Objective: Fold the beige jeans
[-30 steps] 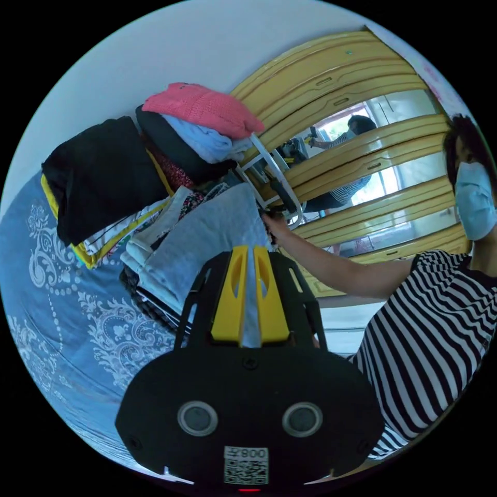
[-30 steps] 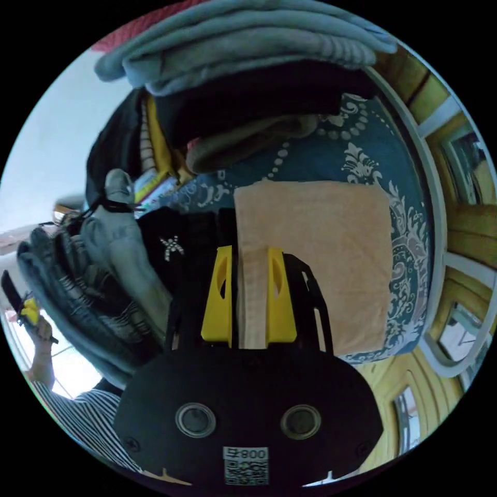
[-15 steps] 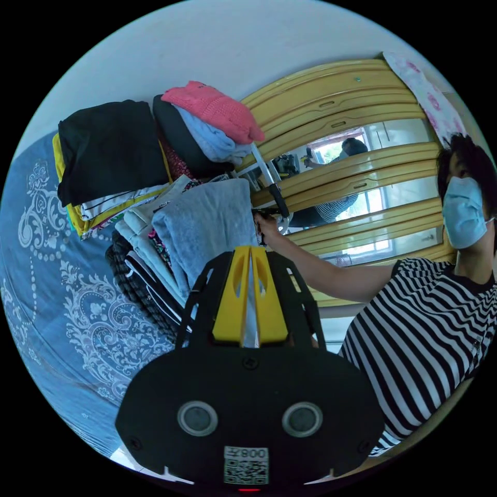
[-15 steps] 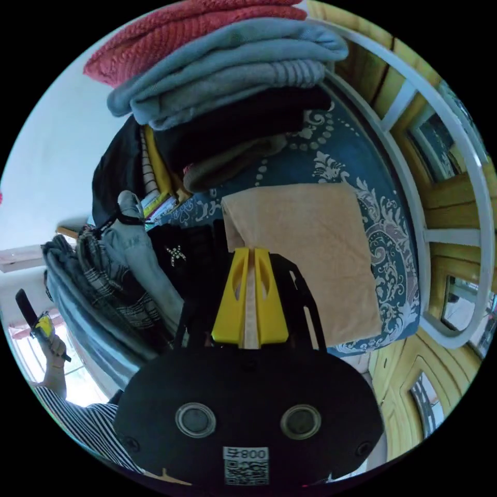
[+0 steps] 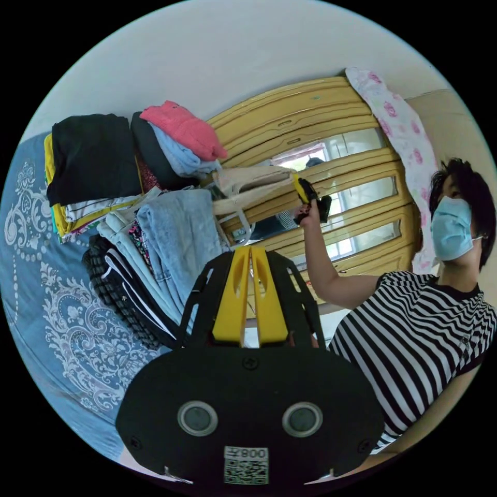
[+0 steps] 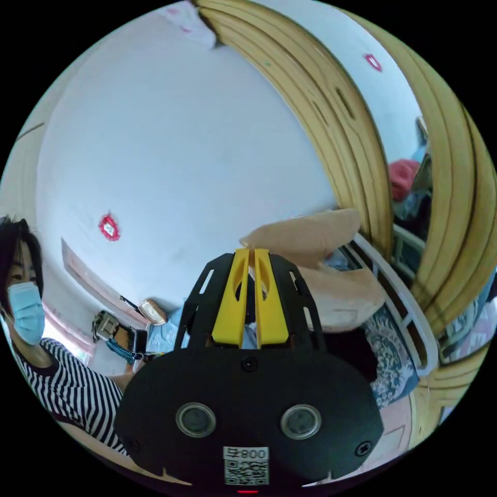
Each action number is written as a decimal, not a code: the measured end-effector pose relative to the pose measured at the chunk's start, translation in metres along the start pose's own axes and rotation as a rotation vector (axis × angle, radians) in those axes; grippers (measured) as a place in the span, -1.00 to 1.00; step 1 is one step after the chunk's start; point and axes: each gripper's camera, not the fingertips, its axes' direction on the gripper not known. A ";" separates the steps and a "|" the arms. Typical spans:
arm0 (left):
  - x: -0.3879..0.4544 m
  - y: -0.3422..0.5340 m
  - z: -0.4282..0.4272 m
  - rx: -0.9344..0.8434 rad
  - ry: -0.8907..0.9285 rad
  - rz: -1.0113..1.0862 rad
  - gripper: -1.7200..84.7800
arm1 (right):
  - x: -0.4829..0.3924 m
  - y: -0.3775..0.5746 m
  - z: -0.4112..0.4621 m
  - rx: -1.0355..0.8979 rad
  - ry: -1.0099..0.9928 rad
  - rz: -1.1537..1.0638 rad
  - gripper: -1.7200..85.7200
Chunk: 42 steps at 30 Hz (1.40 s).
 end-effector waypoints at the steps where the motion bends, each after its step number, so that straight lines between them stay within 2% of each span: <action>1: 0.006 0.005 -0.008 0.007 0.006 0.014 -0.93 | -0.034 -0.019 -0.011 0.041 -0.031 -0.054 -0.93; 4: 0.043 0.027 -0.052 0.060 0.016 0.090 -0.88 | -0.117 -0.065 -0.034 0.139 -0.179 -0.151 -0.93; 7: 0.088 0.050 -0.102 0.116 -0.024 0.179 -0.79 | -0.213 -0.105 -0.051 0.181 -0.245 -0.266 -0.93; 11: 0.167 0.087 -0.167 0.155 -0.171 0.363 -0.70 | -0.344 -0.141 -0.059 0.177 -0.346 -0.388 -0.93; 15: 0.235 0.134 -0.216 0.191 -0.320 0.496 -0.66 | -0.437 -0.152 -0.049 0.141 -0.450 -0.434 -0.93; 18: 0.264 0.176 -0.253 0.221 -0.476 0.507 -0.67 | -0.503 -0.152 -0.030 0.082 -0.528 -0.453 -0.93; 23: 0.281 0.262 -0.330 0.257 -0.521 0.381 -0.81 | -0.594 -0.146 0.026 -0.071 -0.689 -0.459 -0.93; 29: 0.314 0.390 -0.453 0.352 -0.640 0.207 -0.87 | -0.650 -0.141 0.082 -0.240 -0.735 -0.470 -0.93; 33: 0.373 0.457 -0.528 0.423 -0.728 0.178 -0.89 | -0.639 -0.139 0.118 -0.346 -0.687 -0.412 -0.92; 35: 0.404 0.473 -0.548 0.441 -0.760 0.193 -0.89 | -0.619 -0.131 0.150 -0.464 -0.676 -0.345 -0.92; 38: 0.447 0.479 -0.558 0.396 -0.864 0.223 -0.90 | -0.594 -0.113 0.187 -0.595 -0.647 -0.251 -0.91; 42: 0.480 0.468 -0.554 0.269 -0.981 0.216 -0.90 | -0.572 -0.097 0.199 -0.628 -0.642 -0.131 -0.89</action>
